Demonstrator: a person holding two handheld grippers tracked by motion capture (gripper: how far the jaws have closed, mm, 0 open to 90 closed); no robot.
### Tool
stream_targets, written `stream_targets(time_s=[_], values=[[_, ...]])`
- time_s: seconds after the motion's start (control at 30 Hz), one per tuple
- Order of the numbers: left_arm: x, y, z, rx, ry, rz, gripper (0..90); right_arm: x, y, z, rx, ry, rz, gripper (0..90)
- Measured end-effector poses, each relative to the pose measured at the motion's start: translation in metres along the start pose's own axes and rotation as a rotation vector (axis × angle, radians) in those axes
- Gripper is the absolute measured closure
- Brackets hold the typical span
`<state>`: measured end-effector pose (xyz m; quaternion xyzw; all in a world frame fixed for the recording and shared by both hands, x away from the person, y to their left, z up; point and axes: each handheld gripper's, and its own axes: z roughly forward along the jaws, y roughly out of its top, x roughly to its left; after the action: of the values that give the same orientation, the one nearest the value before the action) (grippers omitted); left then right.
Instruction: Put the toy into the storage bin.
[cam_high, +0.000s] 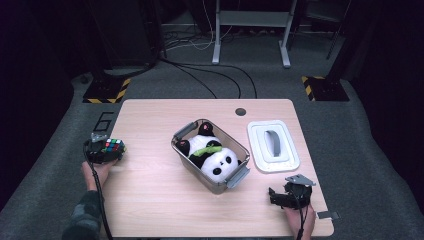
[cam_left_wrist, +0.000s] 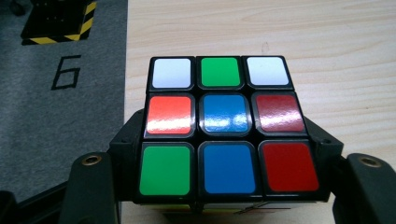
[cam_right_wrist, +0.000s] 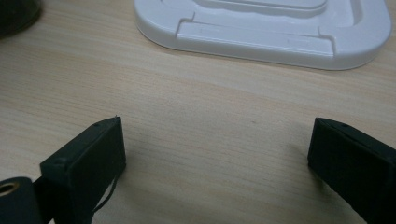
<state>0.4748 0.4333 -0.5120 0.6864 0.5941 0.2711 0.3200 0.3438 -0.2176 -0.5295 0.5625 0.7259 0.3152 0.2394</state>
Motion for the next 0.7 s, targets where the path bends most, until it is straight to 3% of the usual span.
stream_targets(time_s=[0.37,0.6,0.7], values=[[-0.006,-0.001,-0.007,0.006,-0.019,-0.016,34.3,0.0,0.0,0.0,0.0,0.0,-0.001,3.4],[-0.017,0.005,-0.02,-0.011,-0.066,0.004,34.3,0.0,0.0,0.0,0.0,0.0,-0.001,3.4],[-0.025,0.01,-0.028,-0.018,-0.093,0.031,34.3,0.0,0.0,0.0,0.001,0.0,-0.004,3.4]])
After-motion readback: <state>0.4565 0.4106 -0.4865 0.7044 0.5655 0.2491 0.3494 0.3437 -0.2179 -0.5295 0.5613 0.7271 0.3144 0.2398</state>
